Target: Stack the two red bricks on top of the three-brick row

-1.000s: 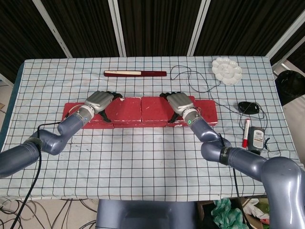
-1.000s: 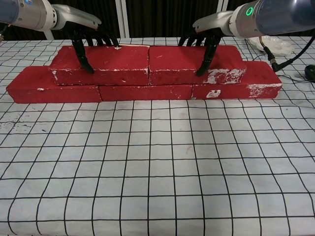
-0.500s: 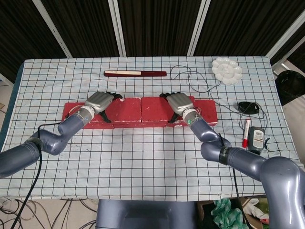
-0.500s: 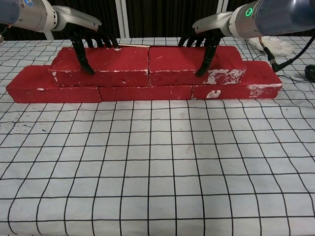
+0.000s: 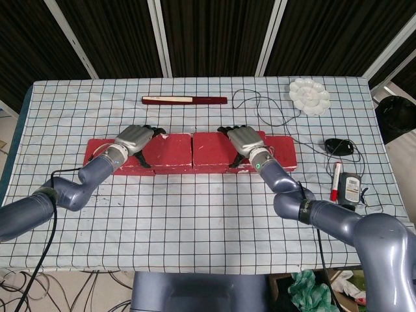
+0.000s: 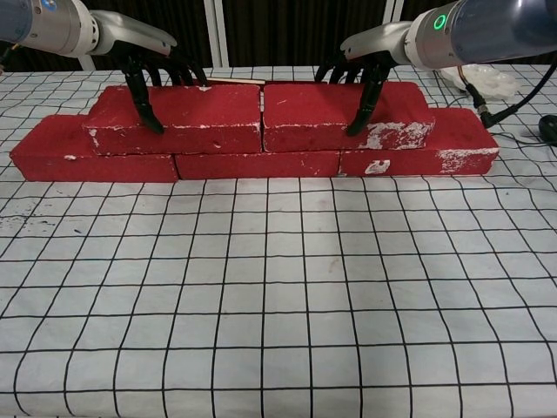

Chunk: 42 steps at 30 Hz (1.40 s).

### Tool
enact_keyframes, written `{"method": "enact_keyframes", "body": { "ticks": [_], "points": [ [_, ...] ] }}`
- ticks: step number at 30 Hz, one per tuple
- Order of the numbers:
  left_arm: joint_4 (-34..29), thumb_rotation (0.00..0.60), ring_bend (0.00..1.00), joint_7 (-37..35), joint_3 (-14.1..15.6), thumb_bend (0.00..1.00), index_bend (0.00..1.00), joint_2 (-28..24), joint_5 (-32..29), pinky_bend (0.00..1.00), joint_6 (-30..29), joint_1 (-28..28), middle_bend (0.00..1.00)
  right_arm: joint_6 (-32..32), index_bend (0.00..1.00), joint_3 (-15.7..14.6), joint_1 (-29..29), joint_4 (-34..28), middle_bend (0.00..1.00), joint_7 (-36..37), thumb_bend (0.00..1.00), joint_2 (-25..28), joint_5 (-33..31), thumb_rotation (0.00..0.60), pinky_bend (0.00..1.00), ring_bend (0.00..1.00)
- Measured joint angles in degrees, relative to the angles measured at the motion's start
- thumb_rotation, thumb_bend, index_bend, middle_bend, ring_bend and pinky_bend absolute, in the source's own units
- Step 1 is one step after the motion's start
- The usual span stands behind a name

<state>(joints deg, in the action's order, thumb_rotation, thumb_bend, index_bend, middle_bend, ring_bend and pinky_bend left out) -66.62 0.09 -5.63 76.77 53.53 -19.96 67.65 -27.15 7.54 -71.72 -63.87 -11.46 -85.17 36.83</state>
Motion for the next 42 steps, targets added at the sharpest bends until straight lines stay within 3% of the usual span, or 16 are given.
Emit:
{"method": "enact_keyframes", "body": {
  "ticks": [20,42],
  "points": [
    [0.0,0.6,0.02,1.5,1.7,0.0,0.09,0.0,-2.8,0.15,-0.4,1.1,0.15,0.2,0.03,-0.9,-0.6,-0.1,0.11,-0.5,0.02,0.0,-1.4,0.6,0.19,0.09],
    [-0.6,0.6,0.02,2.5,2.8,0.0,0.08,-0.3,-5.2,0.14,-1.2,2.0,0.14,-0.5,0.02,-0.7,-0.4,-0.6,0.09,0.1,0.02,0.5,-1.1,0.6,0.16,0.05]
  ]
}}
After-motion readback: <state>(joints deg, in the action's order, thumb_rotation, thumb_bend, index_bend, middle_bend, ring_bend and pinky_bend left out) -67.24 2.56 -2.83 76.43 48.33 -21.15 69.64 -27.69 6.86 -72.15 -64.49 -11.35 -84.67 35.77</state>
